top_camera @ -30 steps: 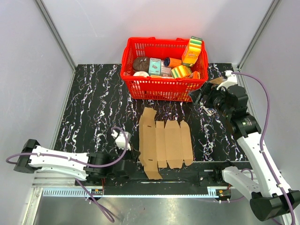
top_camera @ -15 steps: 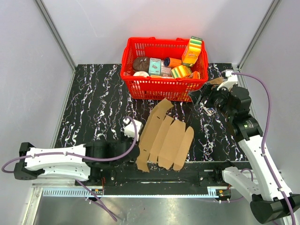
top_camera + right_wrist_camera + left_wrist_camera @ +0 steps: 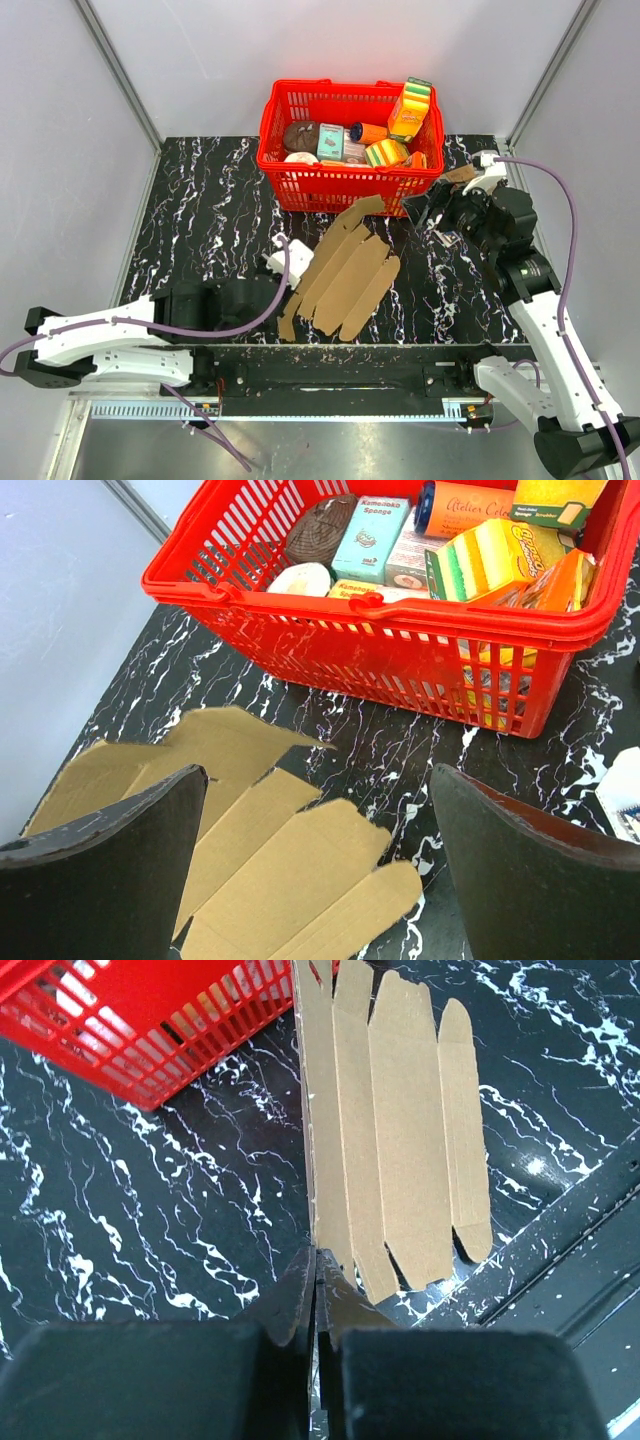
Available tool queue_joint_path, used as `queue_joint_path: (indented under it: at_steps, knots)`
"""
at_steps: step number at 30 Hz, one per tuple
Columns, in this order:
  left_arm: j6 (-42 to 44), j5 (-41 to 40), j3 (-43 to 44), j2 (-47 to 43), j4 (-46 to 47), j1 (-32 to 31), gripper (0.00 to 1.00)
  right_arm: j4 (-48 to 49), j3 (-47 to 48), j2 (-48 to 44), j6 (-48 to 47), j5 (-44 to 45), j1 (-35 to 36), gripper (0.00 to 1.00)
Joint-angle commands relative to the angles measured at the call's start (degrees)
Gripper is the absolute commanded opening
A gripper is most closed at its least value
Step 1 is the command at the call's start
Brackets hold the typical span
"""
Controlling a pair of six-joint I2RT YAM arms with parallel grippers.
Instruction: Fold the paper box
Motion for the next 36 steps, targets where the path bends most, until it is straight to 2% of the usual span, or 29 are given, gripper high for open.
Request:
queue_joint_path:
  at_steps: [1, 3, 9, 17, 21, 28, 36]
  knots:
    - [10.88, 4.55, 6.30, 3.38, -2.48, 0.59, 0.00, 3.23, 0.05, -2.14, -2.06, -2.88, 0.16, 1.00]
    - [12.46, 5.70, 8.33, 4.43, -4.24, 0.85, 0.00, 4.20, 0.05, -2.67, -3.47, -5.60, 0.16, 1.00]
    - [15.90, 9.04, 13.42, 4.70, -8.02, 2.78, 0.00, 8.15, 2.68, -1.97, -8.65, -23.79, 0.16, 0.99]
    - [23.36, 12.90, 21.77, 4.26, -11.01, 5.07, 0.00, 11.50, 3.66, -1.44, -8.22, -26.01, 0.16, 0.99]
    - [25.30, 19.31, 25.29, 5.23, -12.94, 5.25, 0.00, 11.06, 1.99, -3.54, -9.01, -21.28, 0.16, 0.99]
    - [23.81, 29.33, 33.11, 10.23, -23.04, 5.25, 0.00, 10.71, 1.46, -8.03, -8.22, 2.35, 0.16, 1.00]
    - [20.12, 40.75, 39.09, 11.73, -28.94, 5.25, 0.00, 10.80, 1.46, -10.76, -6.90, 17.31, 0.16, 0.99]
